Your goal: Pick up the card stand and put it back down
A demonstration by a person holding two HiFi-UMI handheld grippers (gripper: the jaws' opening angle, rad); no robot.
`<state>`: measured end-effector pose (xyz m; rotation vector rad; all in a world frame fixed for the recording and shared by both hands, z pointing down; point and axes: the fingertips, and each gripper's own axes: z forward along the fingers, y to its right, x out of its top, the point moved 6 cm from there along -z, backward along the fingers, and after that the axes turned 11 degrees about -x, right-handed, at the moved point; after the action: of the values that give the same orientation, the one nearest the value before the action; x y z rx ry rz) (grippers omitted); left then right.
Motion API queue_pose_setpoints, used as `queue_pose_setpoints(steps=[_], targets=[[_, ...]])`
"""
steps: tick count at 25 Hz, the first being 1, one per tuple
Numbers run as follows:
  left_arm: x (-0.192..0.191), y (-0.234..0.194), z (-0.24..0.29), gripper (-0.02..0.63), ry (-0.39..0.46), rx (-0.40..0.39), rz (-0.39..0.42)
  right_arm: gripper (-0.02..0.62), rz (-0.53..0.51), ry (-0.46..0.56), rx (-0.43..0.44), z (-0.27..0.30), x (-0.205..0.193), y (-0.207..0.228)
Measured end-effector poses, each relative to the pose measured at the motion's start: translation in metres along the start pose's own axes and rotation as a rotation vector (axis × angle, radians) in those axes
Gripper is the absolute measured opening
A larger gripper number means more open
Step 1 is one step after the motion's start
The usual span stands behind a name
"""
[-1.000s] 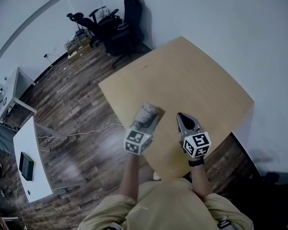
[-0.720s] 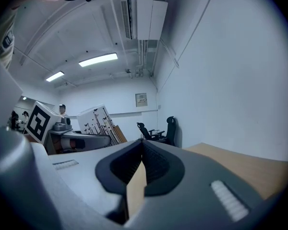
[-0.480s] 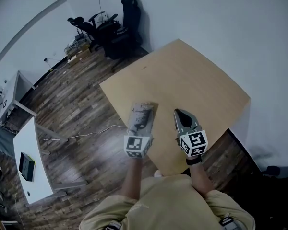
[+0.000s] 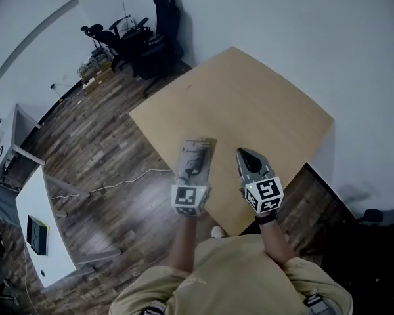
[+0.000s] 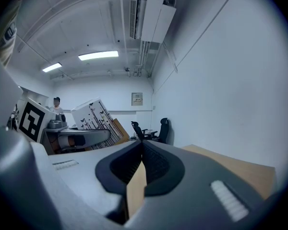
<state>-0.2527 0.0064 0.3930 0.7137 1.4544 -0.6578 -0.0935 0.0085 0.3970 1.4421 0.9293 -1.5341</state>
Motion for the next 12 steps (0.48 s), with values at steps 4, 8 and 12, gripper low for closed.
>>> queue_pose_setpoints(steps=[4, 8, 12], targets=[[-0.004, 0.032, 0.014, 0.051, -0.005, -0.046, -0.013, 0.003, -0.017, -0.021, -0.026, -0.023, -0.005, 0.023], [-0.005, 0.074, 0.039, 0.051, -0.013, -0.073, -0.014, 0.003, -0.007, -0.005, -0.04, -0.048, -0.003, 0.063], [0.0, 0.117, 0.071, 0.051, -0.03, -0.106, -0.002, 0.003, 0.014, 0.015, -0.075, -0.076, 0.002, 0.11]])
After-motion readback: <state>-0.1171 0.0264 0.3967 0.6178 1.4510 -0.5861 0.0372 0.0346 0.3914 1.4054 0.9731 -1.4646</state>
